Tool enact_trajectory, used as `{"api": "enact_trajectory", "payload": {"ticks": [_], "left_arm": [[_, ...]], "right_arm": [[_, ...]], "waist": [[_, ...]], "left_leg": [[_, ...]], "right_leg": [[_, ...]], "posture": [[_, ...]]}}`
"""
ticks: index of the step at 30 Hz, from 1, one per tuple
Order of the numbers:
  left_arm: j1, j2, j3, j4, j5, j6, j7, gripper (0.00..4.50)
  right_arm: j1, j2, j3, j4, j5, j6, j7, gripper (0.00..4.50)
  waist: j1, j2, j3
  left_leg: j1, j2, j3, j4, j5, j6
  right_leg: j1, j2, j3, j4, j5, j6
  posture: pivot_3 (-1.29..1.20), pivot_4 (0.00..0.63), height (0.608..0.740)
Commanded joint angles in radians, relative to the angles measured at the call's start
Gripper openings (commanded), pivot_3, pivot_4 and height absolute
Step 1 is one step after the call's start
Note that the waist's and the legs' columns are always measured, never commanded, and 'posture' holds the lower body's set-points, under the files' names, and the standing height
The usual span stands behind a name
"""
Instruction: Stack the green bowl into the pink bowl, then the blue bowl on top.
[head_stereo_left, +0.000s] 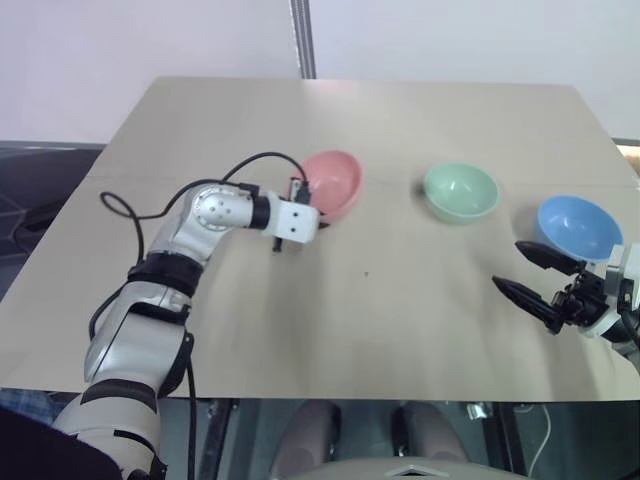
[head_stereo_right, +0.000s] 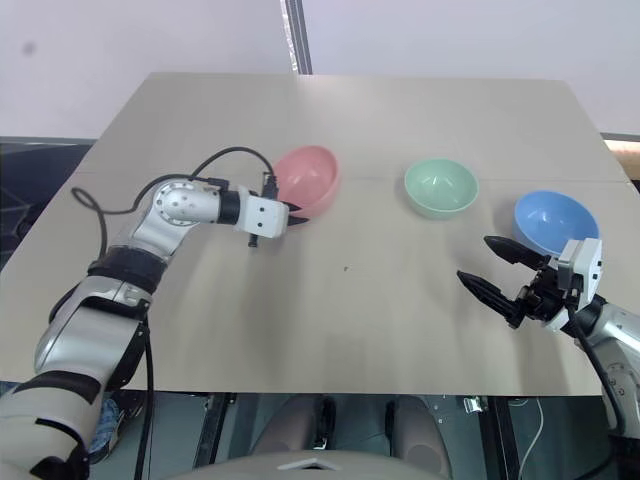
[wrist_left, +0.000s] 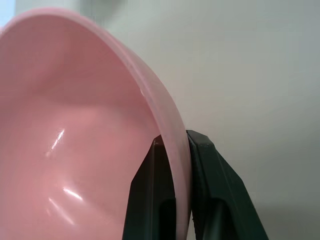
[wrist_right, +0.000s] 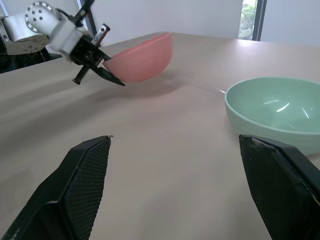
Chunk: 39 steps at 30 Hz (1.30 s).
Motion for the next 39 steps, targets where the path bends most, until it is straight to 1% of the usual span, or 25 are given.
{"api": "enact_trajectory", "payload": {"ticks": [1, 4, 6, 12, 17, 20, 22, 24, 25, 28, 29, 30, 34, 37, 39], "left_arm": [[-0.023, -0.015, -0.021, -0.126, -0.097, -0.024, -0.101, 0.05], [-0.037, -0.025, -0.048, -0.176, -0.166, -0.04, -0.199, 0.05], [-0.034, -0.012, -0.067, -0.229, -0.214, -0.003, -0.281, 0.05], [-0.021, 0.045, -0.094, -0.281, -0.25, 0.008, -0.43, 0.05], [-0.011, 0.081, -0.11, -0.279, -0.249, -0.007, -0.487, 0.05], [-0.002, 0.06, -0.099, -0.265, -0.254, -0.017, -0.483, 0.05], [-0.002, 0.063, -0.108, -0.252, -0.249, -0.02, -0.487, 0.05], [-0.008, 0.05, -0.102, -0.226, -0.236, -0.023, -0.477, 0.89], [-0.011, 0.047, -0.101, -0.218, -0.231, -0.022, -0.477, 1.14], [-0.021, 0.029, -0.091, -0.186, -0.209, -0.05, -0.445, 2.69], [-0.025, 0.021, -0.086, -0.175, -0.193, -0.064, -0.423, 2.91], [-0.029, 0.016, -0.086, -0.168, -0.185, -0.078, -0.415, 3.09], [-0.021, 0.032, -0.083, -0.19, -0.204, -0.056, -0.431, 3.09], [-0.008, 0.05, -0.063, -0.235, -0.255, 0.016, -0.449, 3.09], [0.013, 0.082, -0.036, -0.302, -0.319, 0.119, -0.466, 3.09]], "right_arm": [[-0.001, -0.011, -0.028, -0.043, 0.023, 0.001, -0.002, 4.5], [-0.008, -0.012, -0.026, -0.053, 0.027, 0.01, -0.005, 4.5], [-0.006, -0.011, -0.03, -0.065, 0.033, 0.014, -0.011, 4.5], [0.019, -0.002, -0.038, -0.101, 0.046, 0.019, -0.033, 4.5], [0.032, 0.002, -0.041, -0.113, 0.049, 0.017, -0.046, 4.5], [0.033, 0.002, -0.041, -0.113, 0.048, 0.015, -0.05, 4.5], [0.029, 0.001, -0.042, -0.112, 0.048, 0.015, -0.053, 4.5], [0.025, 0.0, -0.043, -0.11, 0.049, 0.016, -0.054, 4.5], [0.025, -0.001, -0.043, -0.11, 0.05, 0.018, -0.054, 4.5], [0.025, -0.002, -0.041, -0.11, 0.051, 0.019, -0.054, 4.5], [0.024, -0.003, -0.04, -0.109, 0.051, 0.02, -0.054, 4.5], [0.023, -0.003, -0.04, -0.108, 0.052, 0.02, -0.054, 4.5], [0.025, -0.006, -0.039, -0.107, 0.053, 0.022, -0.052, 4.5], [0.025, -0.007, -0.038, -0.103, 0.052, 0.022, -0.05, 4.5], [0.028, -0.007, -0.039, -0.103, 0.053, 0.022, -0.048, 4.5]], "waist": [[-0.001, 0.0, 0.0], [-0.005, 0.0, 0.0], [-0.008, 0.0, 0.0], [-0.022, 0.0, 0.0], [-0.023, 0.0, 0.0], [-0.022, 0.0, 0.0], [-0.022, 0.0, 0.0], [-0.023, 0.0, 0.0], [-0.023, 0.0, 0.0], [-0.023, 0.0, 0.0], [-0.023, 0.0, 0.0], [-0.022, 0.0, 0.0], [-0.023, 0.0, 0.0], [-0.024, 0.0, 0.0], [-0.025, 0.0, 0.0]], "left_leg": [[0.0, 0.0, 0.0, 0.0, 0.0, 0.0], [0.0, 0.0, 0.0, 0.0, 0.0, 0.0], [0.001, 0.001, 0.0, 0.0, 0.0, 0.0], [0.001, 0.001, 0.0, 0.0, 0.0, 0.0], [0.001, 0.001, 0.0, 0.0, 0.0, 0.0], [0.001, 0.001, 0.0, 0.001, 0.0, 0.0], [0.001, 0.001, 0.0, 0.001, 0.0, 0.0], [0.001, 0.001, 0.0, 0.001, 0.0, 0.0], [0.001, 0.001, 0.0, 0.001, 0.0, 0.0], [0.001, 0.001, 0.0, 0.001, 0.0, 0.0], [0.001, 0.001, 0.0, 0.001, 0.0, 0.0], [0.001, 0.001, 0.0, 0.001, 0.0, 0.0], [0.001, 0.001, 0.0, 0.001, 0.0, 0.0], [0.001, 0.001, 0.0, 0.001, 0.0, 0.0], [0.001, 0.002, 0.0, 0.001, 0.0, 0.0]], "right_leg": [[0.0, 0.0, 0.0, 0.0, 0.0, 0.0], [0.0, 0.001, 0.0, 0.0, 0.0, 0.0], [0.0, 0.002, 0.0, 0.001, 0.0, 0.0], [0.0, 0.004, 0.0, 0.001, 0.0, 0.0], [0.001, 0.004, 0.0, 0.001, 0.0, 0.0], [0.001, 0.004, -0.001, 0.001, 0.0, 0.0], [0.001, 0.004, -0.001, 0.0, 0.0, 0.0], [0.001, 0.004, 0.0, 0.0, 0.0, 0.0], [0.001, 0.005, -0.001, 0.001, 0.0, 0.0], [0.001, 0.005, -0.001, 0.001, 0.0, 0.0], [0.001, 0.005, -0.001, 0.001, 0.0, 0.0], [0.001, 0.005, -0.001, 0.001, 0.0, 0.0], [0.001, 0.005, 0.0, 0.001, 0.0, 0.0], [0.001, 0.005, 0.0, 0.001, 0.0, 0.0], [0.001, 0.005, 0.0, 0.001, 0.0, 0.0]], "posture": [[0.0, 0.15, 0.74], [0.0, 0.15, 0.74], [0.0, 0.15, 0.74], [0.0, 0.15, 0.74], [0.0, 0.15, 0.74], [0.0, 0.15, 0.74], [0.0, 0.15, 0.74], [0.0, 0.15, 0.74], [0.0, 0.15, 0.74], [0.0, 0.15, 0.74], [0.0, 0.15, 0.74], [0.0, 0.15, 0.74], [0.0, 0.15, 0.74], [0.0, 0.15, 0.74], [0.0, 0.15, 0.74]]}}
